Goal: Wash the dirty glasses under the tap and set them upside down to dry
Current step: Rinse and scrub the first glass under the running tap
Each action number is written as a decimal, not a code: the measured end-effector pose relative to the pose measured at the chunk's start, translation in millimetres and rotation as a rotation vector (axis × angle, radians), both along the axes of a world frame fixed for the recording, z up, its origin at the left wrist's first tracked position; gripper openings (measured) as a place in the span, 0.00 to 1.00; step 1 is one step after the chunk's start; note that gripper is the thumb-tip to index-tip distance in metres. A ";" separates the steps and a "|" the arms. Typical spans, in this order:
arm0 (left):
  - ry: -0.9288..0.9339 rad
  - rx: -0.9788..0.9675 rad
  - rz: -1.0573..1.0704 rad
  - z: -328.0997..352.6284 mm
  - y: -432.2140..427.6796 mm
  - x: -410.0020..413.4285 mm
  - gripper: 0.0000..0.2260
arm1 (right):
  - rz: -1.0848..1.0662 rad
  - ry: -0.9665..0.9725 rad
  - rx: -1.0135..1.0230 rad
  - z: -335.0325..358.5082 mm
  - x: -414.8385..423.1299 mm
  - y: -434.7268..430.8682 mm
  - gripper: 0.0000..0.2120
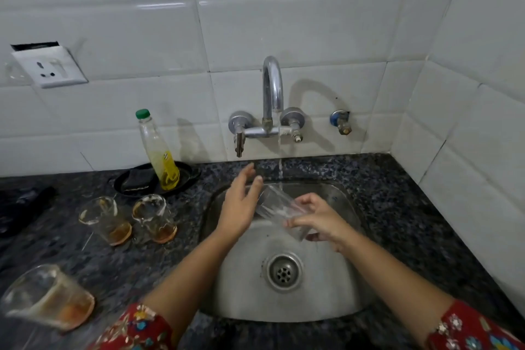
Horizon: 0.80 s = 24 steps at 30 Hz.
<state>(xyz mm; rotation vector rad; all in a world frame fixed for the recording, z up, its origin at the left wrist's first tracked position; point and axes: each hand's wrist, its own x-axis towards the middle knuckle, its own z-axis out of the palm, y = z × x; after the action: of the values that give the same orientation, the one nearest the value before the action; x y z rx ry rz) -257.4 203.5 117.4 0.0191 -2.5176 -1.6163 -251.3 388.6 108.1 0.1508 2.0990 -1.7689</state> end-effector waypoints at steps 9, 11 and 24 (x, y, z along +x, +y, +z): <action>-0.051 -0.160 0.067 -35.1 10.6 28.3 0.17 | -0.097 0.301 0.153 25.9 -5.4 11.7 0.36; -0.061 -0.185 0.059 -37.7 15.7 30.5 0.17 | -0.122 0.337 0.115 27.3 -7.3 9.3 0.37; -0.172 -0.154 0.064 -41.8 17.8 52.5 0.14 | -0.051 0.571 0.337 3.5 4.8 -8.1 0.33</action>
<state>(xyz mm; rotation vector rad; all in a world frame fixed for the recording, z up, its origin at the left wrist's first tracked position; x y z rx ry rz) -204.9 221.3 75.6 0.2275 -2.7320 -1.4506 -246.4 380.5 111.6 -0.2435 2.8098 -1.5988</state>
